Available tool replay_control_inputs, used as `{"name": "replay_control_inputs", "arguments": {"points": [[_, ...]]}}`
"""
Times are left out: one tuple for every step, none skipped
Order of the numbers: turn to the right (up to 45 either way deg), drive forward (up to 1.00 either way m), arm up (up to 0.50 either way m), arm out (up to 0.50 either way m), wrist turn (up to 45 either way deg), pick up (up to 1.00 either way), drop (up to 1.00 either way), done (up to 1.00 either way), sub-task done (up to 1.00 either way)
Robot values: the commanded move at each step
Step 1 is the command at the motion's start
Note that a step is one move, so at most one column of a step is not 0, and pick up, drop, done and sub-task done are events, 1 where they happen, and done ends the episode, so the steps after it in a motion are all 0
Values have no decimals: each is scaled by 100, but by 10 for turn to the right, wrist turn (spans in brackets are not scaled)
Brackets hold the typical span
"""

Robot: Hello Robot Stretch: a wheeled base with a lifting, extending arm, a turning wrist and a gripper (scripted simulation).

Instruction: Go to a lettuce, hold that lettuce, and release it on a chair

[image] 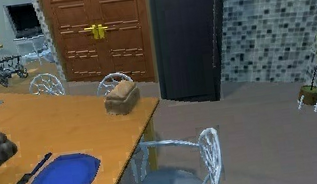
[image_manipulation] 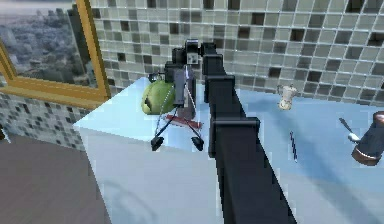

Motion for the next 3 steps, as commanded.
{"name": "replay_control_inputs", "arguments": {"points": [[0, 0, 0, 0, 450, 0, 0, 0, 0], [0, 0, 0, 0, 450, 0, 0, 0, 0], [0, 0, 0, 0, 450, 0, 0, 0, 0]]}}
